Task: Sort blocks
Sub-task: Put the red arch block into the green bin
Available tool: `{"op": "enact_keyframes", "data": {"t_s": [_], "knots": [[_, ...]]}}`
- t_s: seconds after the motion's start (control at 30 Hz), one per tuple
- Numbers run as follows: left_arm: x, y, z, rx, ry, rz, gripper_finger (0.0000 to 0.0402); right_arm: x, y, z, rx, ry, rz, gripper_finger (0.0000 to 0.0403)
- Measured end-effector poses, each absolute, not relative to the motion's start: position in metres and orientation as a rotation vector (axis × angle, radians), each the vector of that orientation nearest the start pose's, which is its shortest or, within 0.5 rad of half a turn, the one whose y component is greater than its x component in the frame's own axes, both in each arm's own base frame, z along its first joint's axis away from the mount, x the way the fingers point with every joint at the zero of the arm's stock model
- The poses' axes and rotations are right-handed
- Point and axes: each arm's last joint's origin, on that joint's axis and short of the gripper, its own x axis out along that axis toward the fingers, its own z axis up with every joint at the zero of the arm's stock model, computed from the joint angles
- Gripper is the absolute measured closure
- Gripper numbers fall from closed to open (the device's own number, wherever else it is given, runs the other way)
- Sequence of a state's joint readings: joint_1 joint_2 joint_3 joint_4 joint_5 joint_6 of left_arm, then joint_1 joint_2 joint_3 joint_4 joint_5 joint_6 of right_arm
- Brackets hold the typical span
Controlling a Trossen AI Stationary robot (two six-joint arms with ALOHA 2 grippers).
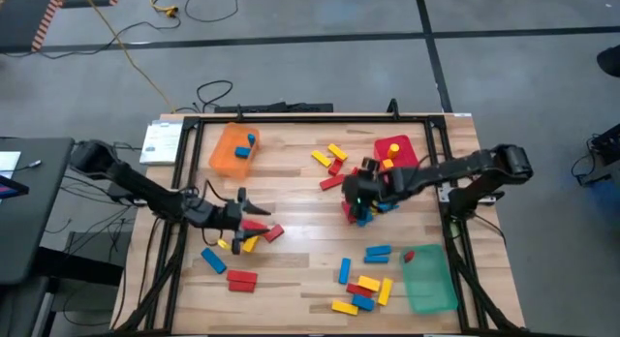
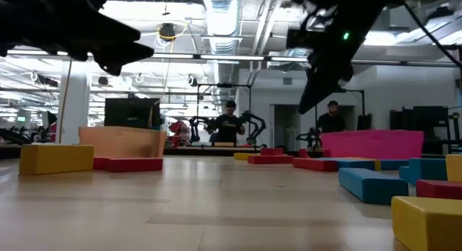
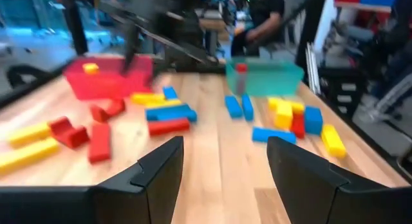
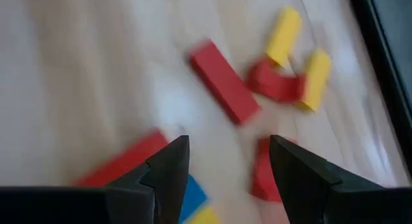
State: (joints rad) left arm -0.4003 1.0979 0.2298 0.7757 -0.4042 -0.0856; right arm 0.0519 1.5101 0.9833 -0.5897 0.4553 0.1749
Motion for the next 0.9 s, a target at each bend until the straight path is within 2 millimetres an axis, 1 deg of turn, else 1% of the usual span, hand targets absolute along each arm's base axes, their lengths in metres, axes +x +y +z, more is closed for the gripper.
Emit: {"op": "enact_keyframes", "data": {"t_s": [0.2,0.37,0.53,0.67,0.73,0.8,0.9], "knots": [[0.199,-0.082,0.17,-0.023,0.165,-0.025,0.0182,0.275,-0.043,0.207,-0.016,1.183,-0.522,0.0173],[0.214,-0.091,0.163,0.02,0.213,-0.032,0.0182,0.268,-0.07,0.205,0.07,1.231,-0.503,0.0173],[0.227,-0.097,0.154,0.058,0.259,-0.033,0.0182,0.266,-0.084,0.205,0.107,1.219,-0.461,0.0173],[0.238,-0.103,0.15,0.102,0.28,-0.037,0.0182,0.272,-0.089,0.208,0.119,1.133,-0.434,0.0173],[0.243,-0.105,0.15,0.118,0.28,-0.039,0.0182,0.278,-0.091,0.206,0.118,1.1,-0.431,0.0173],[0.247,-0.107,0.15,0.129,0.281,-0.042,0.0182,0.281,-0.095,0.201,0.122,1.106,-0.429,0.0173],[0.25,-0.108,0.151,0.128,0.28,-0.044,0.0182,0.286,-0.1,0.184,0.138,1.158,-0.414,0.0173]]}}
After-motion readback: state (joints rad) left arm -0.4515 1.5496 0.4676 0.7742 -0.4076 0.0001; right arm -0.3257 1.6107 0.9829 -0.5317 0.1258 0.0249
